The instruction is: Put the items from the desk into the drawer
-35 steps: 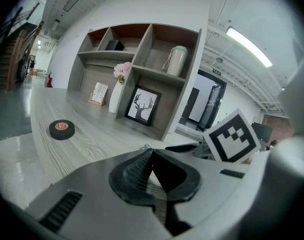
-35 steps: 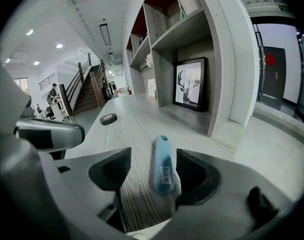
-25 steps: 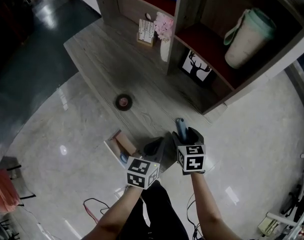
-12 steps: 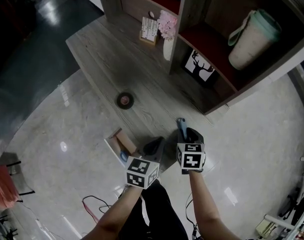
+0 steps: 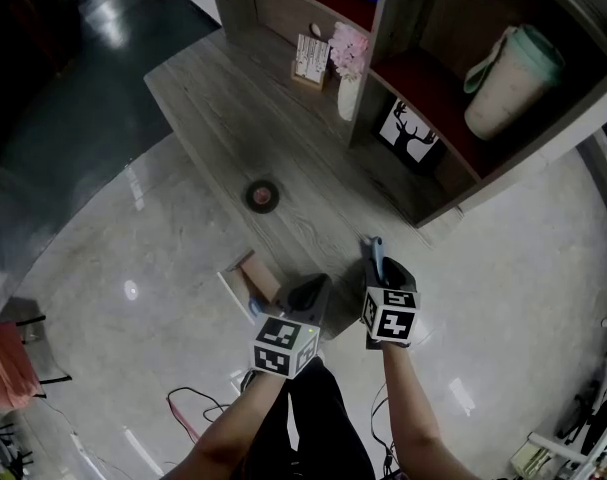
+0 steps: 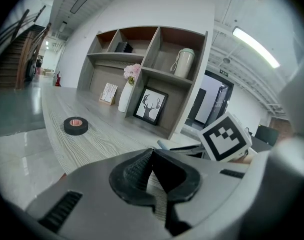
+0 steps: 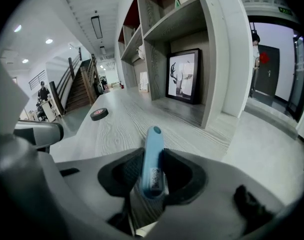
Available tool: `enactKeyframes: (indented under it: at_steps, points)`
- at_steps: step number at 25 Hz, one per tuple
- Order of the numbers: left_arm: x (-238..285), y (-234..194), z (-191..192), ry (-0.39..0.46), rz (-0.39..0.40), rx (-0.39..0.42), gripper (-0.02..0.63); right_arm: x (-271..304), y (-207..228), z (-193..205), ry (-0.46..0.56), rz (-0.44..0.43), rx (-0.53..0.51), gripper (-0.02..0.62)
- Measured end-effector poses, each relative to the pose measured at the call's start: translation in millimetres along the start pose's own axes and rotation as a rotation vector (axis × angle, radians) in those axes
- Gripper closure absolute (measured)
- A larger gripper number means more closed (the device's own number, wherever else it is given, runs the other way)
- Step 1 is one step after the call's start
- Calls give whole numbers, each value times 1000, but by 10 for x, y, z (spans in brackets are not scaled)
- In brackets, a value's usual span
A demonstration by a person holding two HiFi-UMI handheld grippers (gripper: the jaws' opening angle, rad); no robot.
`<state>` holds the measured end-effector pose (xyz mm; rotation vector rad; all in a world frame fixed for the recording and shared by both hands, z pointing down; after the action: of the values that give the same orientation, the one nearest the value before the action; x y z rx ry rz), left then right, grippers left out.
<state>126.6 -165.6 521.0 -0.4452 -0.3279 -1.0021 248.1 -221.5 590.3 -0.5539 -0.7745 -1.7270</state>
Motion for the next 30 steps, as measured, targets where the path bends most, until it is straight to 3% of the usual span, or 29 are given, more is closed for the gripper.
enactKeyframes:
  at_steps: [30]
  points:
    - [-955,9,-96,64,-1,27,597,-889,-767,-171,136,-10,-47,466]
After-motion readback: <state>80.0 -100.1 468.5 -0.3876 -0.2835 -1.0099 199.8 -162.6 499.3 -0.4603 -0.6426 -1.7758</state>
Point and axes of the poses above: the fingertips, and each gripper's own axes: x forward along the fingers, y to its right, z out of its underside, the point moved 2 cm from there along -x, backward along the fingers, and after that the axes turned 10 degrees about x, right-handed, at the moved point
